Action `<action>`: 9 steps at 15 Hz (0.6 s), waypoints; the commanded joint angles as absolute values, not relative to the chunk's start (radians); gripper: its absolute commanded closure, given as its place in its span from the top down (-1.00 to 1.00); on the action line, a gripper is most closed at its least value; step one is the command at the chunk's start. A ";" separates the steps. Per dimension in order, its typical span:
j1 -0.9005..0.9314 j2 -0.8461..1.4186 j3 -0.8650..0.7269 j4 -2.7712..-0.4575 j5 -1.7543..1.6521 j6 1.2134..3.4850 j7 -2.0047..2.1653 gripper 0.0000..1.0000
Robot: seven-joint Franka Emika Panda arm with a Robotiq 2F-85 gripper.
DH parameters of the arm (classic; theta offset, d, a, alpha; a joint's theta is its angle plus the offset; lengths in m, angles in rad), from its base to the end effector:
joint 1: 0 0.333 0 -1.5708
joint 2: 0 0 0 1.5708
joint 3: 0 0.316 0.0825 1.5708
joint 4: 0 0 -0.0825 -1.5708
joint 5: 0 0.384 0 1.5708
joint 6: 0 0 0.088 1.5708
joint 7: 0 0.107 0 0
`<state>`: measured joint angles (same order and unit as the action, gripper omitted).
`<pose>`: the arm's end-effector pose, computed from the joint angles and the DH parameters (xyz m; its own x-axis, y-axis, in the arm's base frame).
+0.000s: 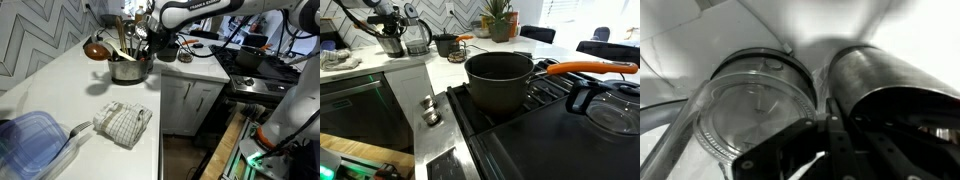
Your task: Place the utensil holder next to the stove
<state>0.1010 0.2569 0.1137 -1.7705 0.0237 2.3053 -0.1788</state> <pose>0.6410 0.1345 0.4447 0.8943 0.3492 0.2796 0.3638 -0.9315 -0.0004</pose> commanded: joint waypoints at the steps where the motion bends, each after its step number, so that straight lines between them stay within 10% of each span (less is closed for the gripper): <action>1: 0.063 0.232 0.108 -1.848 0.062 2.364 -0.214 -0.98; 9: 0.049 0.218 0.091 -1.876 0.059 2.392 -0.196 -0.98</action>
<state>0.0698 0.2440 0.1038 -1.7963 0.0503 2.3273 -0.1860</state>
